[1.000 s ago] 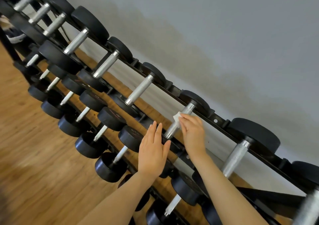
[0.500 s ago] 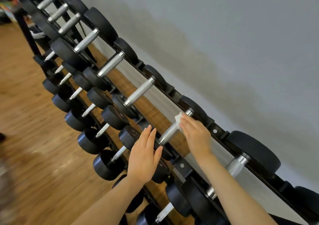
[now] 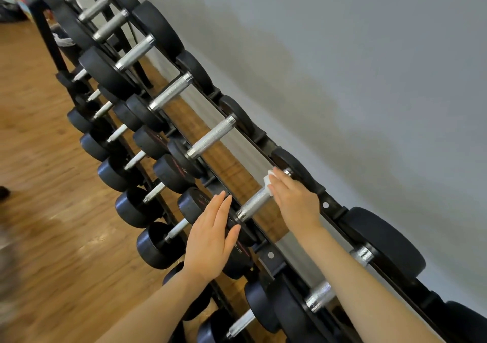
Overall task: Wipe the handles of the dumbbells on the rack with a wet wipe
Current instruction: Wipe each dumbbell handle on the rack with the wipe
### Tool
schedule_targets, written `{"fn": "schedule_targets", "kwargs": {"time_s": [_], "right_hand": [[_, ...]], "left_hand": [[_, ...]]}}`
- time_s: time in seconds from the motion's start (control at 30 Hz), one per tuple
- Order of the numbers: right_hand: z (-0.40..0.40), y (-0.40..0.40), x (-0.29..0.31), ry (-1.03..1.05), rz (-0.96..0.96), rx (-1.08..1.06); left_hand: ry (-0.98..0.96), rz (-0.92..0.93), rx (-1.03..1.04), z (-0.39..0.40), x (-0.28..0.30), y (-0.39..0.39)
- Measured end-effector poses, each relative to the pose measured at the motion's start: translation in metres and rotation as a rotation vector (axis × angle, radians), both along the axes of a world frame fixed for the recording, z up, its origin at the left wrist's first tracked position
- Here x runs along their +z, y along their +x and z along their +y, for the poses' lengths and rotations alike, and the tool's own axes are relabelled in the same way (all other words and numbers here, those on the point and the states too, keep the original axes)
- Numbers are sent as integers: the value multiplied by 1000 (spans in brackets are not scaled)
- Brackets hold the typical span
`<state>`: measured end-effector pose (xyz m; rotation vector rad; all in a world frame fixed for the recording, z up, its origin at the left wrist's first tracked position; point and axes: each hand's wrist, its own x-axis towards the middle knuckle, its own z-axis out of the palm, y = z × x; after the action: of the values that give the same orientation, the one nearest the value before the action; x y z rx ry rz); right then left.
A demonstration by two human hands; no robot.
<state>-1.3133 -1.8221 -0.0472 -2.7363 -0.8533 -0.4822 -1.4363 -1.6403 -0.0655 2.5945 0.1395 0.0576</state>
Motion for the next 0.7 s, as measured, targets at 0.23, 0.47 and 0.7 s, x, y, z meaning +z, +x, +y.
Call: {"fn": "schedule_targets", "kwargs": {"time_s": [0.23,0.47,0.7], "right_hand": [[5,-9,-8,-41,11,111],[9,-12,-9,6,47,39],[6,-3,-8,70,37,-35]], "left_hand": [[29,32,4,1,3,-1],[40,40,10,1,3,-2],[52,15,25,0,-1,-2]]}}
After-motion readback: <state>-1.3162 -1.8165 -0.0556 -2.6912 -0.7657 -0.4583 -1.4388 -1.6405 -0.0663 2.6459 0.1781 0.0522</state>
